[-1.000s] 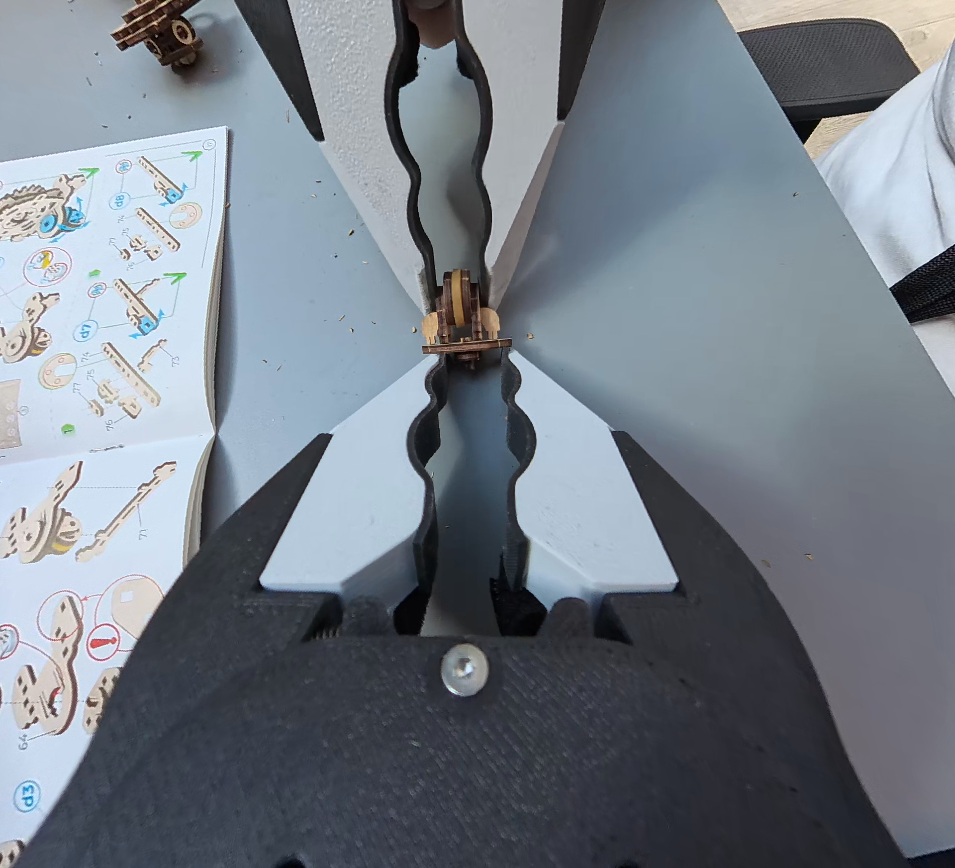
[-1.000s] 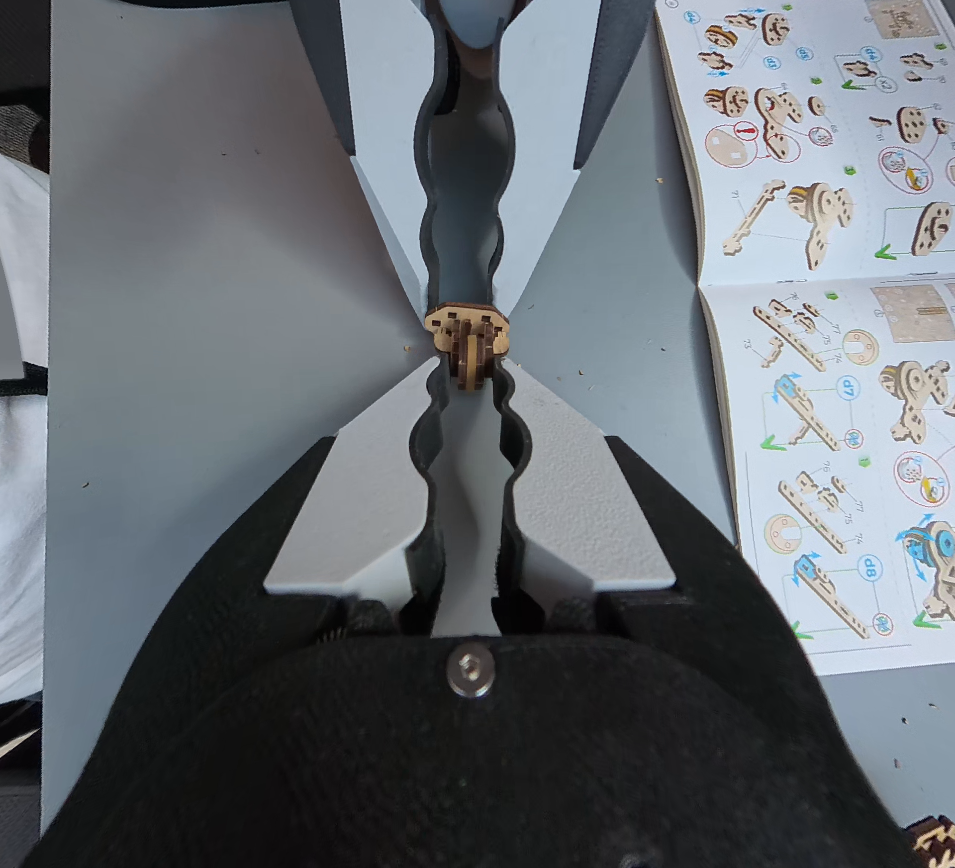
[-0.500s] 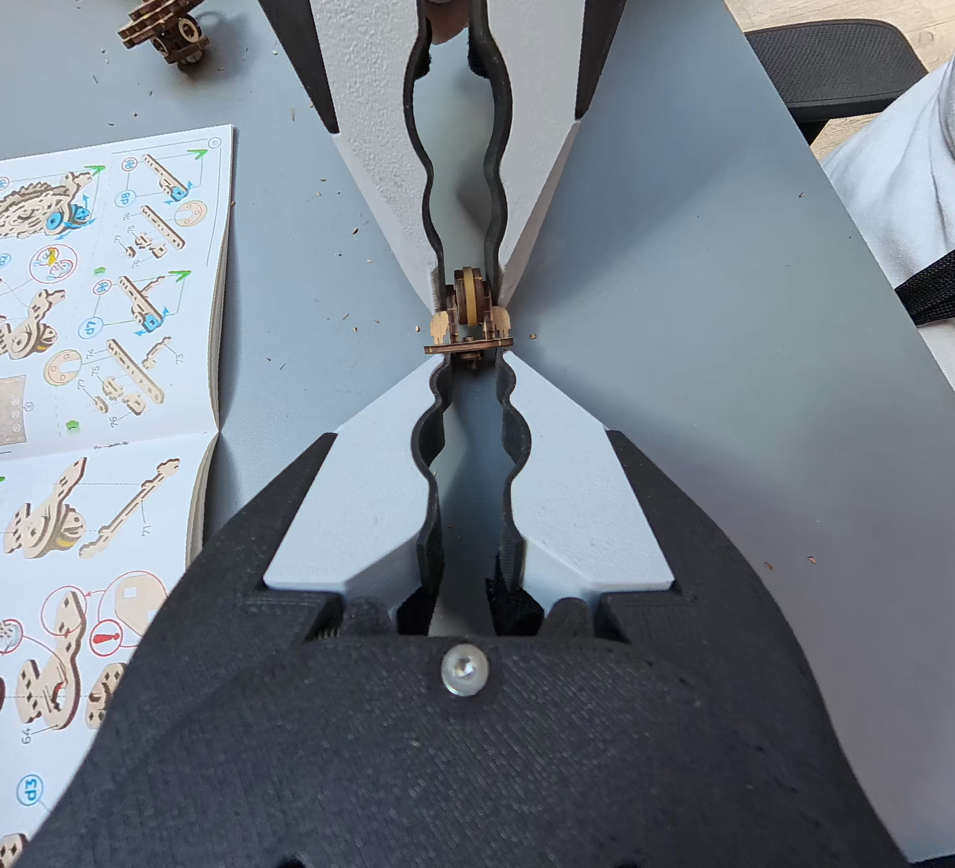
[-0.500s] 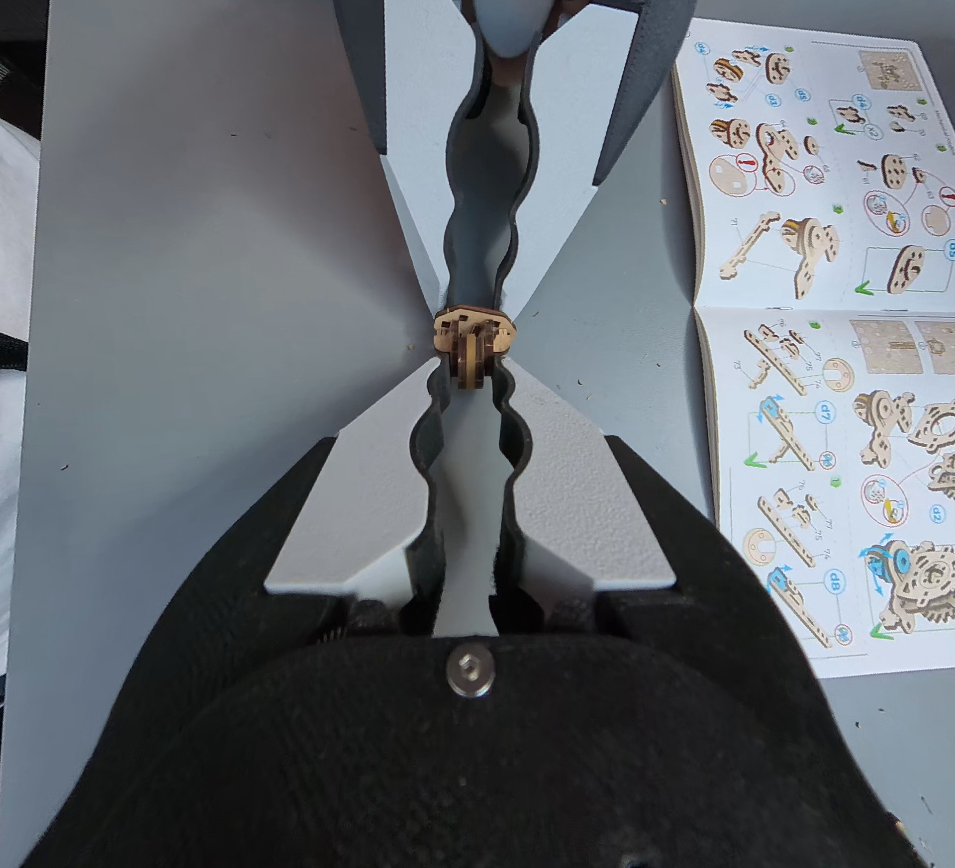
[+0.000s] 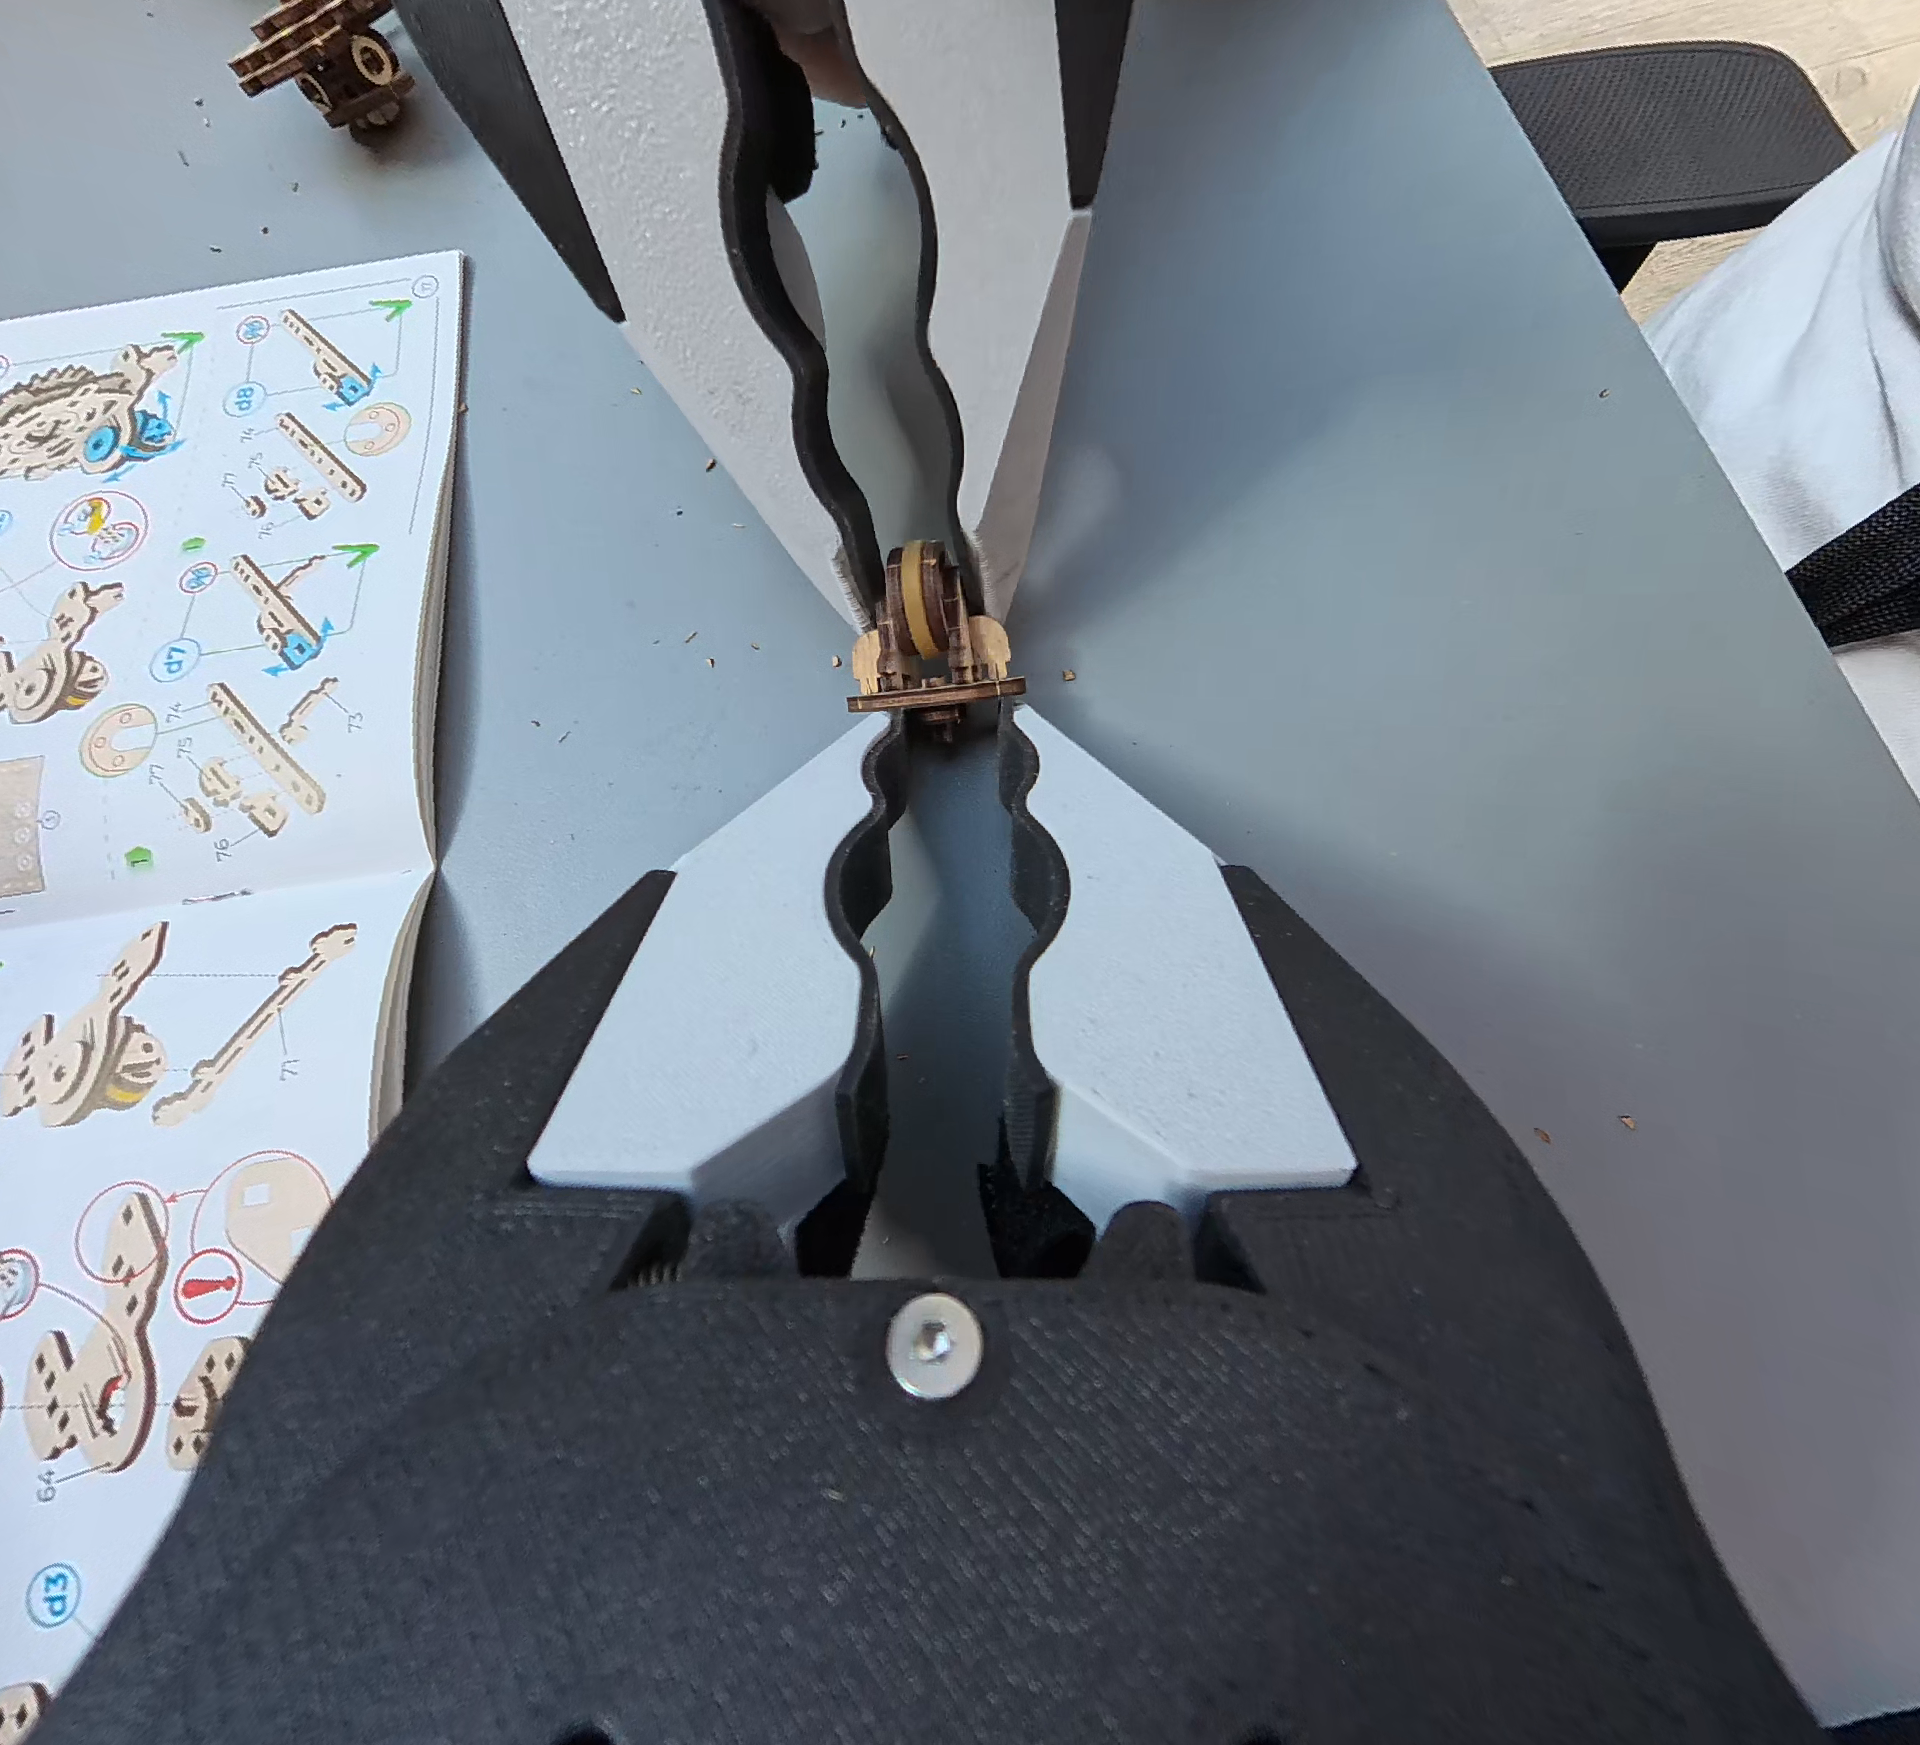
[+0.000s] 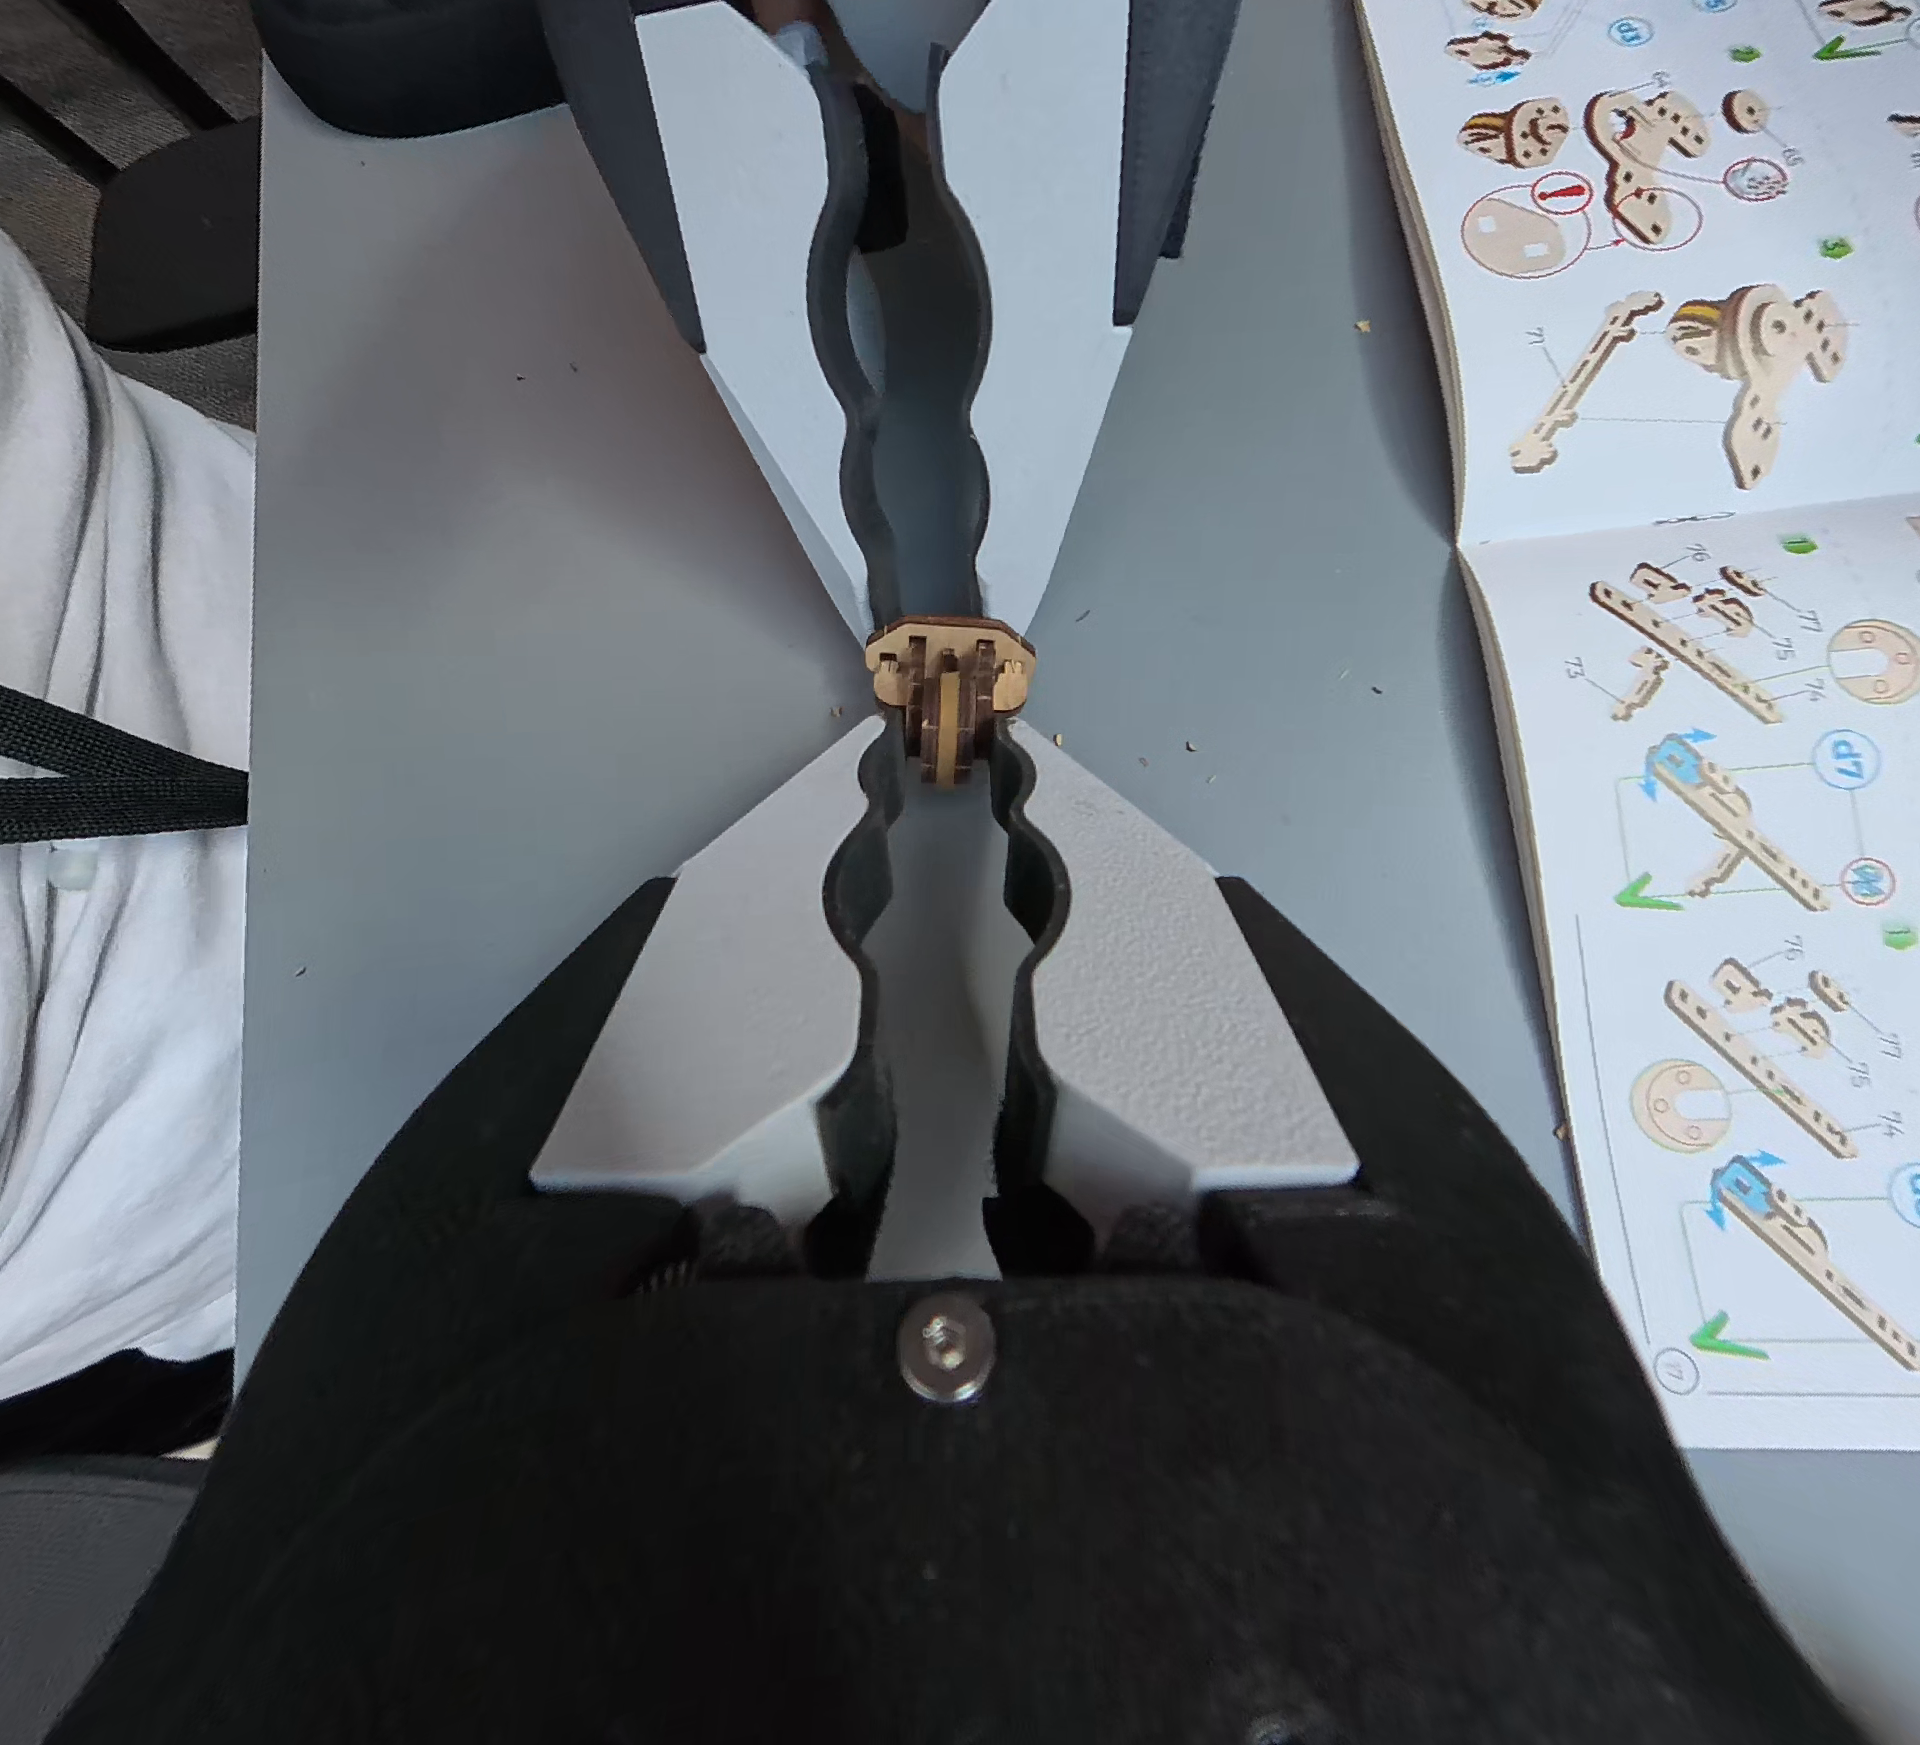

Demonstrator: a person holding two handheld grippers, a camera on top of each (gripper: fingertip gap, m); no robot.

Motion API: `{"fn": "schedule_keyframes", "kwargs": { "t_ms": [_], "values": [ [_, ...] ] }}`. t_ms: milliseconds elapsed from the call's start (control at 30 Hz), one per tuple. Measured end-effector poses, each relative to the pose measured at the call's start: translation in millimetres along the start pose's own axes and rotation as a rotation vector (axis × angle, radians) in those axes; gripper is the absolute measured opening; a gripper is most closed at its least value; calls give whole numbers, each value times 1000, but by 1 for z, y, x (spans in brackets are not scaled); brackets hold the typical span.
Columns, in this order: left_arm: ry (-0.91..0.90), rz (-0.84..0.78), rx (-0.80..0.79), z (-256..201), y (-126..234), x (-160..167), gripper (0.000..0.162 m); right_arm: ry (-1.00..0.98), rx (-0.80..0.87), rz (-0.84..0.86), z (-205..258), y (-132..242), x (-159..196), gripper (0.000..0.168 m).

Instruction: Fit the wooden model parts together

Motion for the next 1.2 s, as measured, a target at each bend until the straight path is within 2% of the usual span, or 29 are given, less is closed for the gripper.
{"fn": "schedule_keyframes", "kwargs": {
  "t_ms": [300, 833, 1200],
  "values": [
    [-8, 1, -12, -1, 0, 0, 14, -34, 24, 19, 2, 0, -2, 14],
    [-33, 1, -37, -3, 0, 0, 13, -174, -55, 34, -3, 0, -3, 14],
    [-14, 1, -39, -3, 0, -1, 13, 7, 144, 158, 13, -2, -13, 14]
  ]
}}
Point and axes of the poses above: each gripper's, where its closed fingertips meet, y back along the fingers, x out of its underside, z = x × y across the jaws, the point moved 9 cm from there along y, back along the fingers, and after that the axes turned 6 degrees about z, right-handed, at the moved point
